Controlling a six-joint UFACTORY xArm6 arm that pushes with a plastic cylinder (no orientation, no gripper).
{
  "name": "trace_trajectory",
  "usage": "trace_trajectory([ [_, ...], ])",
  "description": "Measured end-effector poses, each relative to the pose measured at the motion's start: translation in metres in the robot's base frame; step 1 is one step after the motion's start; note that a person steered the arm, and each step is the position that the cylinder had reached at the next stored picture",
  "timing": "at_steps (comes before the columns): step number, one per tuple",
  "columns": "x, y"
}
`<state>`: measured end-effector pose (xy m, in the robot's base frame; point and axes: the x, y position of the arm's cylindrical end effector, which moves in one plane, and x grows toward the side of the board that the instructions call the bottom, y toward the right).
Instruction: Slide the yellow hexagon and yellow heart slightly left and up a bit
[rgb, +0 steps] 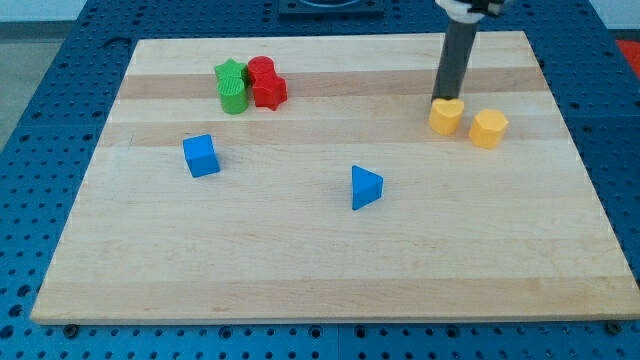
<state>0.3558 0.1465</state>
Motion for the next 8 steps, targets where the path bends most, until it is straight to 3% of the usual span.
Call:
trace_trajectory([
  [1,0.019,-0.003],
  [2,-0.020,-0.008],
  [3,-0.039,0.033],
  [4,-0.008,0.102],
  [5,0.015,0.101],
  [8,0.043,-0.002],
])
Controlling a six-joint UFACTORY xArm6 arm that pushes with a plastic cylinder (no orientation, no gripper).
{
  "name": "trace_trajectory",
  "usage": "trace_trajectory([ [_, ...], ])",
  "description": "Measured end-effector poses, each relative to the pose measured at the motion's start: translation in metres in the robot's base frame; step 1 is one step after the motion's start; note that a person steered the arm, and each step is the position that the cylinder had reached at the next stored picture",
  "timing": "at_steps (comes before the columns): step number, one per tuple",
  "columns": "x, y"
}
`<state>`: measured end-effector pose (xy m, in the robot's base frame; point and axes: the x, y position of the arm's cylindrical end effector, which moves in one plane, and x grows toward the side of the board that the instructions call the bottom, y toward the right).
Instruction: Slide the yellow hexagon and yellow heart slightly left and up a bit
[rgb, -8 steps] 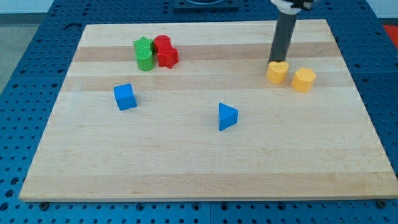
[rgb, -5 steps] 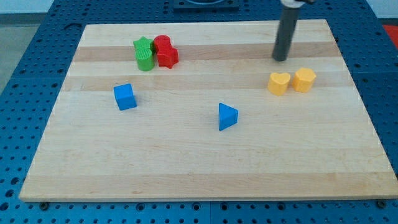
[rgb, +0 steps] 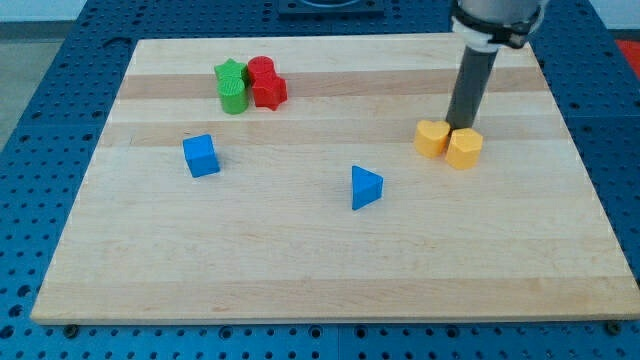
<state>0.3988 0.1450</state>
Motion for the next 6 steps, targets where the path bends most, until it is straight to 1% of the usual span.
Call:
trace_trajectory([
  [1,0.005,-0.012],
  [2,0.004,-0.001],
  [3,0.013,0.033],
  [5,0.037,0.038],
  [6,0.013,0.059],
])
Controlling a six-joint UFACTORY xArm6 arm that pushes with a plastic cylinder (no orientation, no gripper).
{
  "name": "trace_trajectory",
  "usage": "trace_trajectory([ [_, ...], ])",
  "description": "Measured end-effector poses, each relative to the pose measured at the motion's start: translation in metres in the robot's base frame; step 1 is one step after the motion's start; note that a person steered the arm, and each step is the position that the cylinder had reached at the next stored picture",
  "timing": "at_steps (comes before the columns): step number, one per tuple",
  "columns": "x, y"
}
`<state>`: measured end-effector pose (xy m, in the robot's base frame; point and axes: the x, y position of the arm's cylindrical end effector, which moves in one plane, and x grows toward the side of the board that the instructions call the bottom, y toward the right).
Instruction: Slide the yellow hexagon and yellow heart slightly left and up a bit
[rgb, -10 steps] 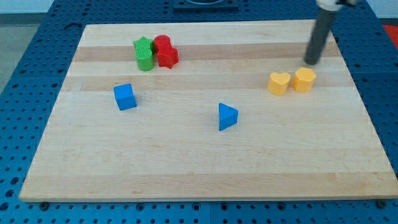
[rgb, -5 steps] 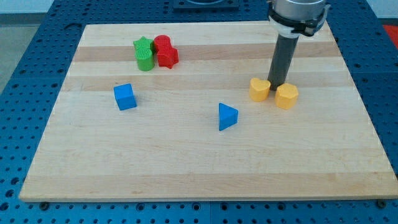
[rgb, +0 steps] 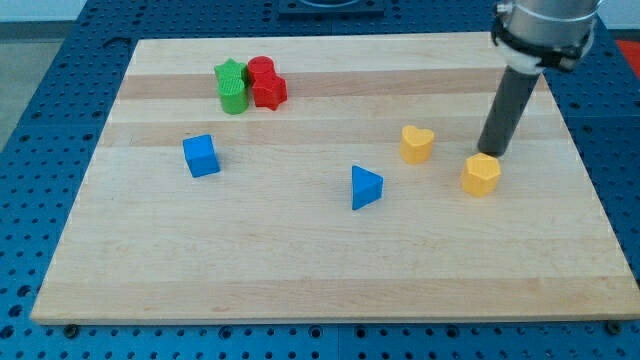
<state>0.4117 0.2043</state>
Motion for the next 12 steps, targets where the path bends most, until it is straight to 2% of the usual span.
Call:
trace_trajectory([
  [1,0.011,0.038],
  [2,0.056,0.041],
  [3,0.068,0.021],
  [5,0.046,-0.058],
  [6,0.046,-0.072],
  [8,0.081,-0.070],
  [9,0.085,-0.094],
  [11,0.068,-0.101],
  [12,0.110,-0.102],
])
